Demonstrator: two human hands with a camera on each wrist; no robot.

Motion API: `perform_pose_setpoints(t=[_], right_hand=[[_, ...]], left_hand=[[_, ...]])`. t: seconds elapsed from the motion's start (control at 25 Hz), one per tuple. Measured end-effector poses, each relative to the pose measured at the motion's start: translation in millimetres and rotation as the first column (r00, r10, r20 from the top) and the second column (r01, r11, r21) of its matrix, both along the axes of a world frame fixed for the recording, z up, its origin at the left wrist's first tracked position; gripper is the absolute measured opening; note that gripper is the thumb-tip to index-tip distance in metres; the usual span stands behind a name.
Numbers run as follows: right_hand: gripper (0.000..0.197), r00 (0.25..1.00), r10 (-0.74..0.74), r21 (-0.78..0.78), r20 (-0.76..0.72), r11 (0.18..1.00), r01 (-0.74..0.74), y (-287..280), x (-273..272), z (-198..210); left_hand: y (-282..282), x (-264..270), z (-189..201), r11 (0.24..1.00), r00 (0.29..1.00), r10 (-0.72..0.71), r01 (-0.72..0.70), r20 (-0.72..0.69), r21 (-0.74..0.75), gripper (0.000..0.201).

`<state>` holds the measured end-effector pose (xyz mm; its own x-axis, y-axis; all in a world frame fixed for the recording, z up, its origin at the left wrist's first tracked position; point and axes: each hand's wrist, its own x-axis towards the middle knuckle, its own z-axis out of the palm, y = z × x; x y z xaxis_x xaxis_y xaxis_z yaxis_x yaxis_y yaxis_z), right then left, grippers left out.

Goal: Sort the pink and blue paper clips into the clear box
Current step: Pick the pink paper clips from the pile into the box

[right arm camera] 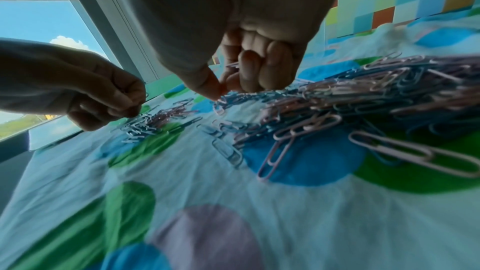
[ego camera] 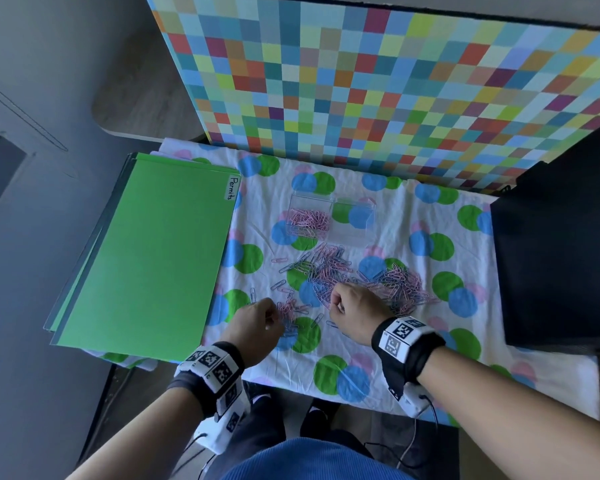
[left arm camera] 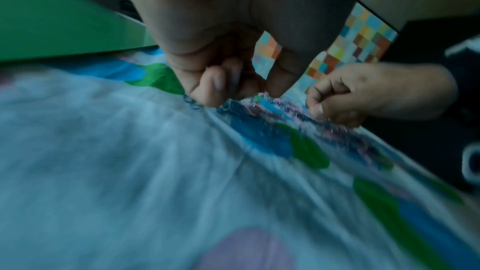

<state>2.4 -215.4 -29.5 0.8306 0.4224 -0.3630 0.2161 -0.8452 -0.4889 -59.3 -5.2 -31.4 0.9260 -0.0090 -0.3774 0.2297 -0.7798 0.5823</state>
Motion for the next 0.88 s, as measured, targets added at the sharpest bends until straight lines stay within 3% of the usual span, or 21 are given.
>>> perform_pose_setpoints(t=[0.12,0.2,0.32,0.44,0.52,0.64,0.76,0.88], right_hand=[[0.013,0.997,-0.062,0.148,-0.040,0.987,0.067,1.4,2.7,8.8],[0.012,0.988,-0.120,0.255,-0.097,0.956,0.142,6.2,6.5,17.9],[0.006,0.974,-0.173,0.354,-0.144,0.910,0.214,17.1,13.7,33.8],[0.018,0.977,-0.143,0.373,-0.159,0.908,0.193,30.3,19.1,52.8],[0.019,0.989,-0.098,0.359,-0.111,0.924,0.132,40.0,21.2,62.4],[0.021,0.996,0.082,0.227,0.026,0.970,-0.086,52.7,21.6,64.7],[0.030,0.971,0.234,0.058,0.037,0.970,-0.236,56.9,22.7,67.1],[0.031,0.978,0.181,0.228,0.103,0.953,-0.200,52.8,22.9,74.3]], left_hand=[[-2.5,9.2,0.8,0.968,0.990,0.135,-0.138,-0.029,-0.211,0.012],[-4.8,17.2,2.3,0.857,0.959,0.254,-0.282,-0.123,-0.431,0.008],[-15.9,25.9,7.4,0.546,0.860,0.353,-0.508,-0.367,-0.666,0.023],[-29.5,37.4,12.6,0.216,0.716,0.359,-0.688,-0.598,-0.693,0.023],[-37.4,43.7,17.5,0.070,0.666,0.324,-0.725,-0.672,-0.685,0.022],[-47.2,48.1,24.6,0.003,0.667,0.302,-0.715,-0.681,-0.699,0.029],[-51.6,52.2,22.3,-0.065,0.647,0.282,-0.724,-0.708,-0.687,0.029],[-48.7,57.8,20.6,-0.056,0.648,0.294,-0.722,-0.702,-0.690,0.029]])
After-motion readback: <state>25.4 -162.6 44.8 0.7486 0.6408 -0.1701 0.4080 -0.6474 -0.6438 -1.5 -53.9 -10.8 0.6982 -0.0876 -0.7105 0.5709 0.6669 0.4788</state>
